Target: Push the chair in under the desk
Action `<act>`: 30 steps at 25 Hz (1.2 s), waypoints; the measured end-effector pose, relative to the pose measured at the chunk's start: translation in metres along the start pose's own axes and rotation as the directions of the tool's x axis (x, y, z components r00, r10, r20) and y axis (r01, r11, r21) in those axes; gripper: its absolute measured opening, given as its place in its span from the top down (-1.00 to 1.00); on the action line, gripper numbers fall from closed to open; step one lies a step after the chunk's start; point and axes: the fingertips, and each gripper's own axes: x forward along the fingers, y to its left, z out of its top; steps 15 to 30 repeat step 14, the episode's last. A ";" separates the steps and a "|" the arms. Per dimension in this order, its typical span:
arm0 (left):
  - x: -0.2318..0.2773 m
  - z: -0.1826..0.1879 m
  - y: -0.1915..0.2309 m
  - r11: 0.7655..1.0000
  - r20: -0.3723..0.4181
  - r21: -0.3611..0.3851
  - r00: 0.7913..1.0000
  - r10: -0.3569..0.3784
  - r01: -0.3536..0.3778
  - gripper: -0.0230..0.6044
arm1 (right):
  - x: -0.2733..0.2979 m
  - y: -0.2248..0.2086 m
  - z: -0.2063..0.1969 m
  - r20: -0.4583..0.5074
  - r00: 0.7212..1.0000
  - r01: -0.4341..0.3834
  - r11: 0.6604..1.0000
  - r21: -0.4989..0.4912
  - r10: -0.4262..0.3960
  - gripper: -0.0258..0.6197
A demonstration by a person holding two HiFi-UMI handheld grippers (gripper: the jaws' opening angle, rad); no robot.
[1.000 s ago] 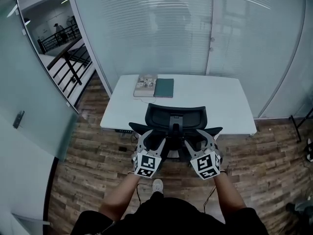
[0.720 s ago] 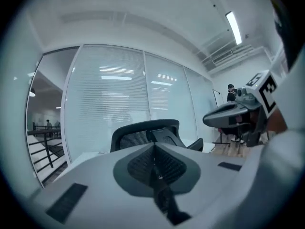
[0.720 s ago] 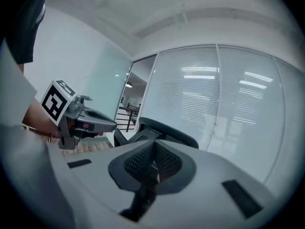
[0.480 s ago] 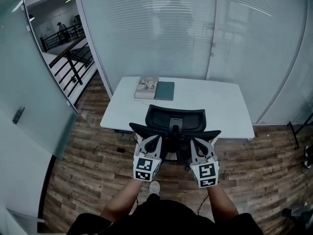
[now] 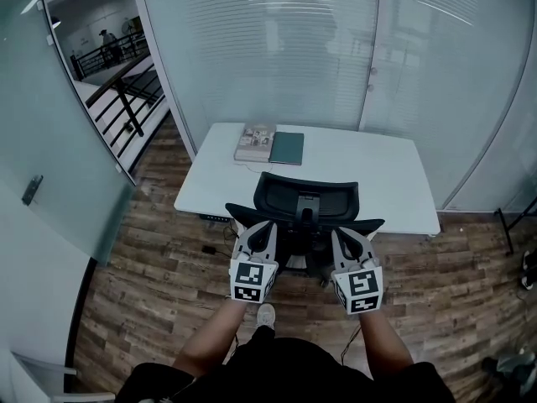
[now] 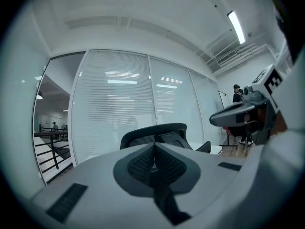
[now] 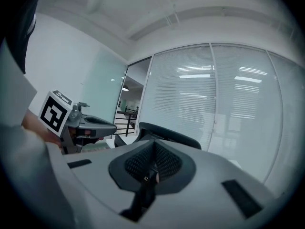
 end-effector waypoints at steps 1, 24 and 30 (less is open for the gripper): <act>0.000 0.001 0.001 1.000 0.003 0.005 1.000 -0.001 0.001 0.88 | 0.001 -0.001 0.001 -0.002 1.000 0.005 1.000 0.001 -0.005 0.91; 0.008 0.002 0.002 0.999 0.007 -0.024 0.999 -0.042 0.042 0.88 | 0.014 -0.010 -0.002 -0.028 0.999 0.040 0.998 0.051 -0.038 0.91; 0.008 0.002 0.002 0.999 0.007 -0.024 0.999 -0.042 0.042 0.88 | 0.014 -0.010 -0.002 -0.028 0.999 0.040 0.998 0.051 -0.038 0.91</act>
